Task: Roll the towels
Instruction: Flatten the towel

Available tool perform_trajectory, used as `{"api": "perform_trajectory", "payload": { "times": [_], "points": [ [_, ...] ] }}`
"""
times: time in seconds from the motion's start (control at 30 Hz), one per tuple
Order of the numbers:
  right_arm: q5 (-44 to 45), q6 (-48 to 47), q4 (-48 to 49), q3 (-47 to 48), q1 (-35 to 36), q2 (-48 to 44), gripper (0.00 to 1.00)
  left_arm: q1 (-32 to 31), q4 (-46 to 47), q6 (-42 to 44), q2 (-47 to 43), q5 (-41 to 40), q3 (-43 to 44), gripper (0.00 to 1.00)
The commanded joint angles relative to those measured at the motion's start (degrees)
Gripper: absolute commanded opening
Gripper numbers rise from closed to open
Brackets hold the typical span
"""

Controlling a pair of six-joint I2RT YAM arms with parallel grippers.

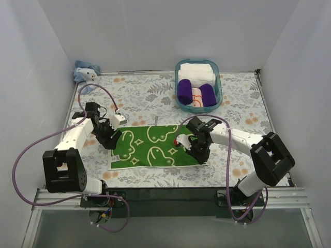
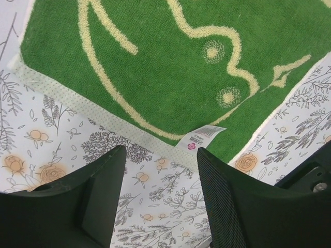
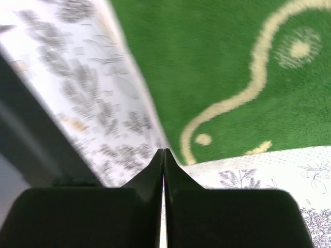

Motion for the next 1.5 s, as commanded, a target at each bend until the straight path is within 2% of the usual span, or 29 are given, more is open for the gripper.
{"api": "perform_trajectory", "payload": {
  "times": [0.0,0.1,0.23,0.33,0.57,0.87,1.07,1.2,1.3,1.37,1.47],
  "points": [
    [-9.6,-4.5,-8.6,7.5,0.8,-2.9,0.01,-0.1,1.4,0.0,2.3,1.5,1.7,0.53],
    [-7.7,-2.3,-6.5,12.0,-0.2,-3.6,0.03,0.0,2.2,-0.7,4.7,2.3,4.2,0.52],
    [4.8,6.5,7.0,14.9,-4.6,-1.8,0.03,-0.1,4.1,-3.1,8.1,3.7,7.2,0.52],
    [9.5,10.6,11.7,16.3,-5.9,1.9,0.01,0.0,6.4,-5.5,10.6,3.9,8.7,0.5],
    [16.2,11.8,16.3,16.7,-7.1,9.7,0.01,-0.1,10.4,-8.5,15.4,4.3,9.9,0.47],
    [25.1,10.2,24.1,12.9,-12.9,13.9,0.01,-0.1,16.7,-10.8,21.3,-2.4,8.8,0.34],
    [25.0,8.7,25.2,14.9,-13.7,17.2,0.01,-0.1,17.6,-10.0,25.4,-4.3,10.5,0.32],
    [26.0,9.4,24.1,19.2,-13.7,17.4,0.01,-0.1,14.8,-10.5,27.3,-2.3,15.4,0.34],
    [23.9,10.0,21.9,20.0,-13.7,13.5,0.01,0.0,11.8,-10.7,26.0,0.2,18.0,0.42],
    [19.3,10.7,19.9,19.1,-13.7,10.8,0.01,0.0,10.0,-9.7,22.4,1.7,18.1,0.5],
    [9.2,10.5,15.9,17.2,-13.7,4.5,0.17,0.0,5.2,-5.0,17.9,5.5,17.6,0.61]
  ]
}}
